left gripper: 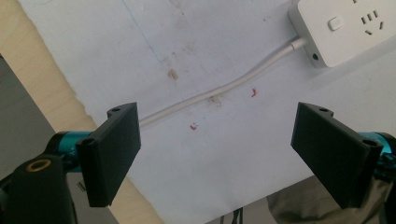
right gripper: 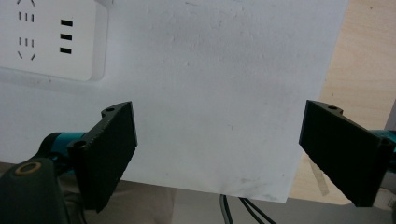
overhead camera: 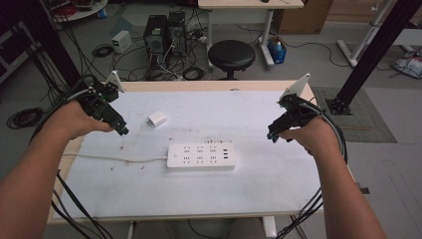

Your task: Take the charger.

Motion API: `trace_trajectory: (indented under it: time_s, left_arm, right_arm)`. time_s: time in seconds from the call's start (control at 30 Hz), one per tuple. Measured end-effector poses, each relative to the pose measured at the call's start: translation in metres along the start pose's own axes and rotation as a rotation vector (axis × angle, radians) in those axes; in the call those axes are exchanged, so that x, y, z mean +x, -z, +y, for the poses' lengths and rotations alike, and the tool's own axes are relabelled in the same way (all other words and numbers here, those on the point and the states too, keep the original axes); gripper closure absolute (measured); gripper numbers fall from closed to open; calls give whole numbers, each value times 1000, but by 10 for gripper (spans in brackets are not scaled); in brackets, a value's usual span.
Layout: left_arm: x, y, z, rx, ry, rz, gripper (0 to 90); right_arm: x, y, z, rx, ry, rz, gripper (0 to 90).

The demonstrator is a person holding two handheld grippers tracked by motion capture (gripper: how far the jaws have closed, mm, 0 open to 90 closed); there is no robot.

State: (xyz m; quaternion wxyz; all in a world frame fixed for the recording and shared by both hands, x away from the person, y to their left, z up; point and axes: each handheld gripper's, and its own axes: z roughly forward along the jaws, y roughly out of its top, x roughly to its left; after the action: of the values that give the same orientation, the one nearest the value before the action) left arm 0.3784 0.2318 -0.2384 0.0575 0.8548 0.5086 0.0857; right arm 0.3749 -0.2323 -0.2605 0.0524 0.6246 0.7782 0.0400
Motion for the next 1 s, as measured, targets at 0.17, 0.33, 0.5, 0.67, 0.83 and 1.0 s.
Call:
trace_trajectory:
  time_s: [0.17, 0.33, 0.5, 0.67, 0.83, 1.0]
  left_arm:
    - [0, -2, 3, -2, -15, 5, 158]
    - [2, -4, 6, -12, -29, 13, 159]
    - [5, -7, 10, -29, -17, 15, 159]
    - [6, -21, 16, -15, -25, 23, 159]
    - [7, -34, 23, -10, -31, 18, 159]
    - [11, -52, 35, -9, -76, 14, 159]
  right_arm:
    - [1, 0, 0, 4, 3, 1, 107]
    - [3, 1, -1, -2, 10, -3, 107]
    - [4, 3, 0, -4, 18, -2, 108]
    - [5, 7, -1, -8, 25, -3, 107]
    - [6, 10, -1, -11, 33, -7, 107]
    - [7, 10, -3, -12, 48, -3, 107]
